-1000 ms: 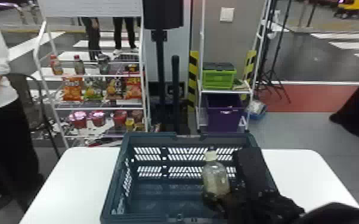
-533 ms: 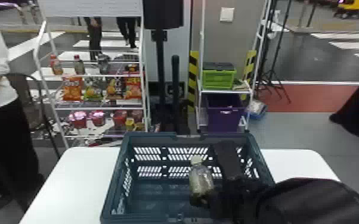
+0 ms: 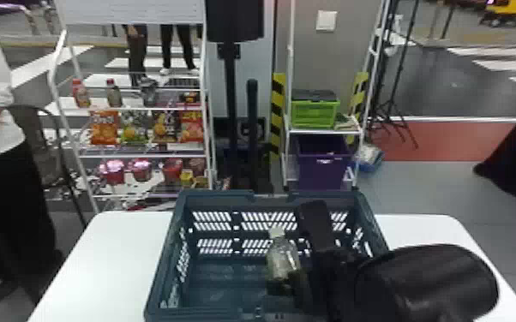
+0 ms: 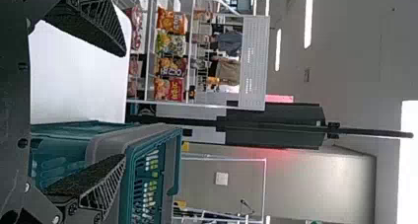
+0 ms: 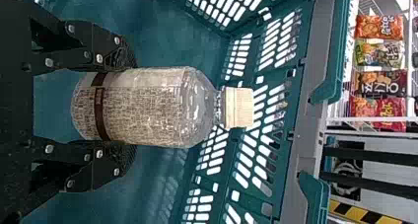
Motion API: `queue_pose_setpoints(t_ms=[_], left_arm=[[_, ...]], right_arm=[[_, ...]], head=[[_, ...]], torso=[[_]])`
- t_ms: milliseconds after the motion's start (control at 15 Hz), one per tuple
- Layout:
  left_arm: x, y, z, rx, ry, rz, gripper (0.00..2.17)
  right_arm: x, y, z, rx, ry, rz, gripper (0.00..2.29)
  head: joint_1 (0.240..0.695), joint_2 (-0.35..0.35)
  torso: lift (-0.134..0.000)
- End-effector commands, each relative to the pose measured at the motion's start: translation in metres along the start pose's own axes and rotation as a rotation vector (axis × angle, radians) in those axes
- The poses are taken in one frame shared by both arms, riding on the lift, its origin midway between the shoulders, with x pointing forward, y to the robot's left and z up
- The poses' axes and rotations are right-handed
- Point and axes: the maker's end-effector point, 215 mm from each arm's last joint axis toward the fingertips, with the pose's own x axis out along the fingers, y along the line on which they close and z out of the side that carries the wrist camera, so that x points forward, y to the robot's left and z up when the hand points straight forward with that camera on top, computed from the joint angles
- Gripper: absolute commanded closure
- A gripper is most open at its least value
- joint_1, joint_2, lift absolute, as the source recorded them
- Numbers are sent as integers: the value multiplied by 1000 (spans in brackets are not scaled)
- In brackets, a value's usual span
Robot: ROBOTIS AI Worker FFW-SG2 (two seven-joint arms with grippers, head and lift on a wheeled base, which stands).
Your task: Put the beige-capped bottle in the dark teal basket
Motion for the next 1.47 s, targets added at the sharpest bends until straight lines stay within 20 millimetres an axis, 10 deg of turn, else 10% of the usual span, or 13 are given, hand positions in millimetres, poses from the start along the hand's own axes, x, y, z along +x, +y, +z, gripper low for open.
queue_pose_setpoints(t_ms=[0,467,867,1400], left_arm=[[-1,2,0,1,1,4,157],[-2,1,2,-1,-2,5,157],[-3,2,2,-2,-3,6,157],[3,1,0,-1,3,4,157]], right_arm=[[0,2,1,9,-3,8,56],[-9,-4,7,28,-39,-2,46],[-68,-34,29,22,-289,-83,46],[-148,-90,-33,124,-573,-205,46]], head=[[499,0],[499,0],[499,0],[499,0]], torso=[[0],[0],[0],[0]])
